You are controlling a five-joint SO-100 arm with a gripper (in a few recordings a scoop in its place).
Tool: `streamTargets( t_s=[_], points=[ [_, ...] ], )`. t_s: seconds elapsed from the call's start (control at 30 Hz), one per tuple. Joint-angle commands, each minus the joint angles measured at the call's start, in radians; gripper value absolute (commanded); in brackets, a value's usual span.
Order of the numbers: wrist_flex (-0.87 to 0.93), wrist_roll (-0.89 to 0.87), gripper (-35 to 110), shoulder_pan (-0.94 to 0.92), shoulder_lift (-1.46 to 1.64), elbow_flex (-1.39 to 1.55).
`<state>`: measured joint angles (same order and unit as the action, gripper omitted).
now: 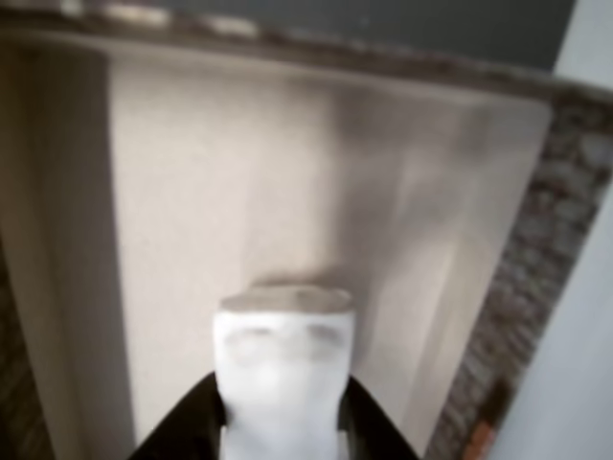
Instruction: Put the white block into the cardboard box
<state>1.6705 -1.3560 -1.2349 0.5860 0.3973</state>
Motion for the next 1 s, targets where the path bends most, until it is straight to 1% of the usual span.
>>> streamTargets(
  t_s=[0.0,0.43,0.6,0.73,0.97],
  points=[
    [-0.015,-0.009,-2,0.015,0.017,-0.071],
    [-0.02,0.014,1,0.017,-0.003,-0.087],
    [-0.023,0.025,7,0.015,-0.012,-0.095],
    [-0.025,0.08,11,0.015,-0.023,-0.1],
    [-0.037,0.077,22,0.017,-0.02,-0.12]
  ],
)
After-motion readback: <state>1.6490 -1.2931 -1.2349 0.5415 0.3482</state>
